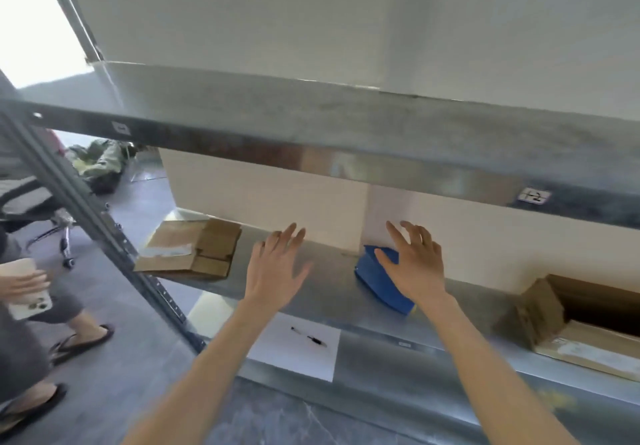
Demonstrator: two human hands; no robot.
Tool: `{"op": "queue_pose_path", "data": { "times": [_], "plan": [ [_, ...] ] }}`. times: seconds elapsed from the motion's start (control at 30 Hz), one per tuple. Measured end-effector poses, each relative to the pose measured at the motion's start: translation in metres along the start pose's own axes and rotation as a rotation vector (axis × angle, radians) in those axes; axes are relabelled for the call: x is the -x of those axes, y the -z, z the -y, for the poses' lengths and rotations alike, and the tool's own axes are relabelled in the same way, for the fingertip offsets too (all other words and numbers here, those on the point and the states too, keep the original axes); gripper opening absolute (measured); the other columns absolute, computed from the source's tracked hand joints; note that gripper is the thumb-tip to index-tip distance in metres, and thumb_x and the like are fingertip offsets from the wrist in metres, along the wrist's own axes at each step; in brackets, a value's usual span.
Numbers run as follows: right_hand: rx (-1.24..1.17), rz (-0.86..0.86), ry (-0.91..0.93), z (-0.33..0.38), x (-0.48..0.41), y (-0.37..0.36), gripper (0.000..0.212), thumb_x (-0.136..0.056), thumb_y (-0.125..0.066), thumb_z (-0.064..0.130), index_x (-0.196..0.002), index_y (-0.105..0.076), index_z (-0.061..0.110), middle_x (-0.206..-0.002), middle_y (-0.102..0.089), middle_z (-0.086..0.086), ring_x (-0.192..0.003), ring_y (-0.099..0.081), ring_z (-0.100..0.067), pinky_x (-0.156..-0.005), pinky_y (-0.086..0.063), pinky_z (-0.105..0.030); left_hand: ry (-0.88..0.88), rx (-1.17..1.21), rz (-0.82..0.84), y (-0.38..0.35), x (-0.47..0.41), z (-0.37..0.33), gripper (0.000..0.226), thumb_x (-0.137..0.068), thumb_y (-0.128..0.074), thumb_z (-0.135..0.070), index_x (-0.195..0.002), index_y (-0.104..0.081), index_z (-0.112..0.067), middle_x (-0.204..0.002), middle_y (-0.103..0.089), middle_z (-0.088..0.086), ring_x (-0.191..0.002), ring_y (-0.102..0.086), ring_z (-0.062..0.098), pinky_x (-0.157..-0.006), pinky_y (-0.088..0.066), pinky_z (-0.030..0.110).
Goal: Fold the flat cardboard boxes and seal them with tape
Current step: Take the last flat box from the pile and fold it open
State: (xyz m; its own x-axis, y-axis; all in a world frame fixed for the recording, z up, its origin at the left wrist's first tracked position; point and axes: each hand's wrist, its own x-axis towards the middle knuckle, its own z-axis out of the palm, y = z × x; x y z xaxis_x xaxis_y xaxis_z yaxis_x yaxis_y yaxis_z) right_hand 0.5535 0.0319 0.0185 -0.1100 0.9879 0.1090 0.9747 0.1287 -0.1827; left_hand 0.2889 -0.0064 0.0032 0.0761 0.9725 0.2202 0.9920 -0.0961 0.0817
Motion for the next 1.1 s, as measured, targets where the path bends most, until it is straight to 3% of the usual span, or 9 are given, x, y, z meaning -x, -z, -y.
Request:
{"op": "queue_pose_path", "data": {
  "times": [0.33,0.7,0.87,1.1],
  "plan": [
    [-0.023,0.117,0.165,0.136,-0.046,-0.039,0.061,-0.101,-0.035,0.053,-0.156,-0.021,0.031,-0.162,-0.017,0.001,-0.148,-0.011,-0.023,-0.115,-0.019,-0.040,0.218,-0.056,0.043,0.003,0.017,0.133,0.063,-0.099,-0.043,-0.051,-0.153,-0.033,-0.021,-0.159,-0.032,0.001,-0.141,-0.035,0.028,-0.110,-0.030,0.044],
    [-0.032,0.231,0.323,0.236,-0.072,-0.088,0.065,-0.098,-0.042,0.056,-0.154,-0.028,0.026,-0.156,-0.032,-0.004,-0.143,-0.025,-0.025,-0.110,-0.030,-0.042,0.430,-0.071,0.117,-0.017,0.038,0.228,0.068,-0.099,-0.034,-0.057,-0.157,-0.019,-0.025,-0.164,-0.019,-0.003,-0.147,-0.022,0.024,-0.116,-0.020,0.041],
    [-0.064,0.272,0.257,0.276,-0.087,-0.111,0.066,-0.097,-0.044,0.057,-0.154,-0.028,0.027,-0.151,-0.038,-0.003,-0.139,-0.031,-0.025,-0.107,-0.032,-0.041,0.430,-0.045,0.159,-0.028,0.022,0.272,0.069,-0.099,-0.037,-0.056,-0.157,-0.018,-0.024,-0.164,-0.020,-0.001,-0.146,-0.023,0.024,-0.115,-0.021,0.042],
    [-0.128,0.395,0.072,0.334,-0.098,-0.149,0.073,-0.096,-0.042,0.063,-0.157,-0.018,0.031,-0.160,-0.026,-0.006,-0.146,-0.022,-0.026,-0.115,-0.024,-0.045,0.356,0.057,0.222,-0.051,-0.005,0.326,0.071,-0.098,-0.041,-0.056,-0.156,-0.019,-0.020,-0.163,-0.022,0.004,-0.146,-0.025,0.026,-0.117,-0.020,0.041]
  ]
}}
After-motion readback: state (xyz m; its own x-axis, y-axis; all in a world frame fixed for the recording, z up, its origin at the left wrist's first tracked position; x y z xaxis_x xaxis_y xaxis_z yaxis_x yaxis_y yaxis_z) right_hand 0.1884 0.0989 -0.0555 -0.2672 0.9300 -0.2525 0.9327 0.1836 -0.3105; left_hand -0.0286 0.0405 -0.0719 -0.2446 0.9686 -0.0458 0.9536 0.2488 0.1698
